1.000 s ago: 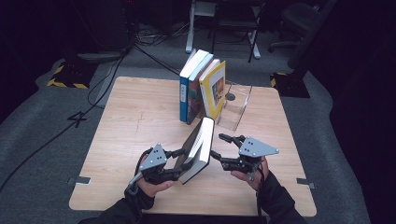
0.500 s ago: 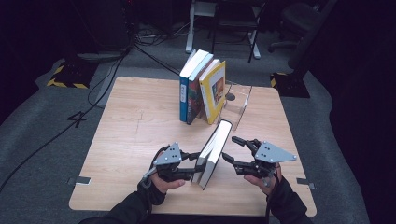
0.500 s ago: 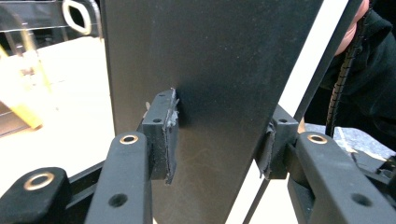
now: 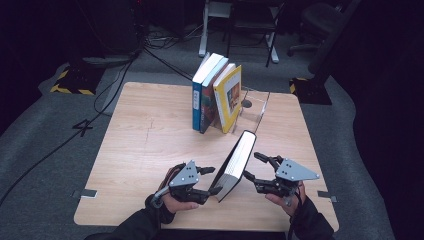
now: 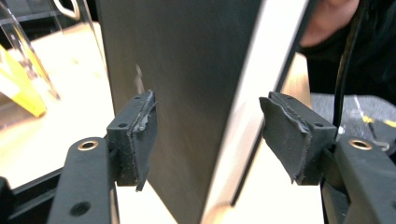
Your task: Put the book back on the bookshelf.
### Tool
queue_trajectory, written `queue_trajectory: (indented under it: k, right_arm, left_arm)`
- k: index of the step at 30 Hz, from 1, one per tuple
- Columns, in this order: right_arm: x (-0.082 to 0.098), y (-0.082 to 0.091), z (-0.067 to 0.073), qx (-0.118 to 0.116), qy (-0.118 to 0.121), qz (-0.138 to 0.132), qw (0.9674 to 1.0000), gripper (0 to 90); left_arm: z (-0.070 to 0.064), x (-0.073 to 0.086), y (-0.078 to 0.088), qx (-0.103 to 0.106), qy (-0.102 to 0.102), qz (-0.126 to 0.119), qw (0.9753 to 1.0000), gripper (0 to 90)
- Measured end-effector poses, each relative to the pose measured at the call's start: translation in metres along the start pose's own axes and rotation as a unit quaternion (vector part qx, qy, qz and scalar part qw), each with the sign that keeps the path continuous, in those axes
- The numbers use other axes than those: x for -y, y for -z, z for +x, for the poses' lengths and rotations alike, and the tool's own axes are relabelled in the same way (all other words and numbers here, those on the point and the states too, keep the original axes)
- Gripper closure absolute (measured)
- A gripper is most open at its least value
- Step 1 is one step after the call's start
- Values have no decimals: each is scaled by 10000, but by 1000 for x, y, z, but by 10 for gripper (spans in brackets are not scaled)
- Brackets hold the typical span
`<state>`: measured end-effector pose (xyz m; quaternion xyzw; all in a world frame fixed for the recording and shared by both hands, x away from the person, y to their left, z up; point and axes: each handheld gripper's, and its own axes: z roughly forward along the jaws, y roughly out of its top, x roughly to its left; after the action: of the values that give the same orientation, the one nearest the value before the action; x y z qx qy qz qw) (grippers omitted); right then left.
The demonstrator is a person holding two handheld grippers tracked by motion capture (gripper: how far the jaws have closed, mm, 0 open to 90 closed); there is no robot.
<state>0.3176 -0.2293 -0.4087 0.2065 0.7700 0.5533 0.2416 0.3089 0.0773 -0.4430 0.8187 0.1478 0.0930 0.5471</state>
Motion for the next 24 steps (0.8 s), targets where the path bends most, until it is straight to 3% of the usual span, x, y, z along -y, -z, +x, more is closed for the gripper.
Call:
queue_trajectory:
  k: [5,7,10,11,12,13,14,16,17,19,24]
  right_arm:
    - [3,-3,2,-28,-36,60,10000,322]
    - [4,-5,3,-23,-3,99,9999,321]
    - [7,-9,6,-14,-11,115,9999,309]
    - [10,-11,6,-8,-73,64,10000,296]
    - [10,-11,6,-8,-73,64,10000,296]
    - [13,-13,6,-32,-207,54,9998,286]
    - [13,-13,6,-32,-207,54,9998,286]
    - [13,-15,8,20,-145,54,9999,282]
    - [13,-16,8,34,-104,66,9999,277]
    - [14,-16,8,47,-101,81,9999,272]
    - [18,-18,4,104,-83,236,9996,267]
  left_arm:
    - [-10,4,-9,-103,-75,262,9996,322]
    - [-14,6,-16,-196,-93,371,9991,263]
    - [-21,10,-28,-467,-5,315,9984,198]
    - [-24,11,-35,-655,65,245,9975,190]
    - [-24,11,-35,-655,65,245,9975,189]
    - [-27,12,-43,-917,141,140,9956,185]
    - [-27,12,-43,-917,141,140,9956,190]
    - [-28,13,-52,-1259,195,83,9918,216]
    - [-28,13,-52,-1259,195,83,9918,222]
    - [-27,14,-55,-1417,253,64,9896,254]
    - [-19,16,-51,-1189,195,115,9927,307]
